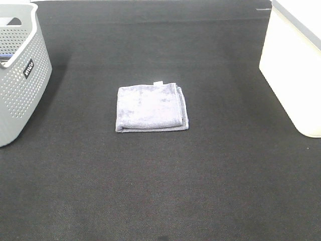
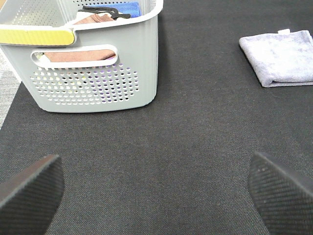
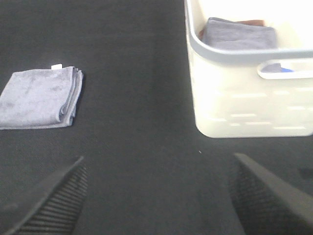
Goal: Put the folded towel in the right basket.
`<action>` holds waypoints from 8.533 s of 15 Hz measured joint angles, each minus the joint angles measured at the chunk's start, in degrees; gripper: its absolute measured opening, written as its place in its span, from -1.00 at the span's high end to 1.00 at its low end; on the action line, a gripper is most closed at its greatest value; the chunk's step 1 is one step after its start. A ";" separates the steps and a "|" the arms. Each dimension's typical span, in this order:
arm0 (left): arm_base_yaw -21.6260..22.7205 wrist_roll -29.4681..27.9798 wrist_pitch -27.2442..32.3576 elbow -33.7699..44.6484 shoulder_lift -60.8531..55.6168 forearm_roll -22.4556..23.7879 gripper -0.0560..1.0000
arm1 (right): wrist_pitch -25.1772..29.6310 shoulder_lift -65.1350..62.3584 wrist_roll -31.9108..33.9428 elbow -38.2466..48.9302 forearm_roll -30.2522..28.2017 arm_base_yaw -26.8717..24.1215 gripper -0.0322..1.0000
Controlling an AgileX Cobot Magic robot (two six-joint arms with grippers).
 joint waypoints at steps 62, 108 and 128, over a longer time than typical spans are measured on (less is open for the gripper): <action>0.00 0.00 0.00 0.00 0.00 0.00 -0.94 | 18.22 90.70 -17.07 -83.25 9.74 13.69 0.82; 0.00 0.00 0.00 0.00 0.00 0.00 -0.94 | 25.55 52.02 -1.72 -37.18 0.97 -0.17 -0.53; 0.00 0.00 0.00 0.00 0.00 0.00 -0.94 | 16.90 -25.61 -1.72 6.82 -3.50 -0.17 -0.53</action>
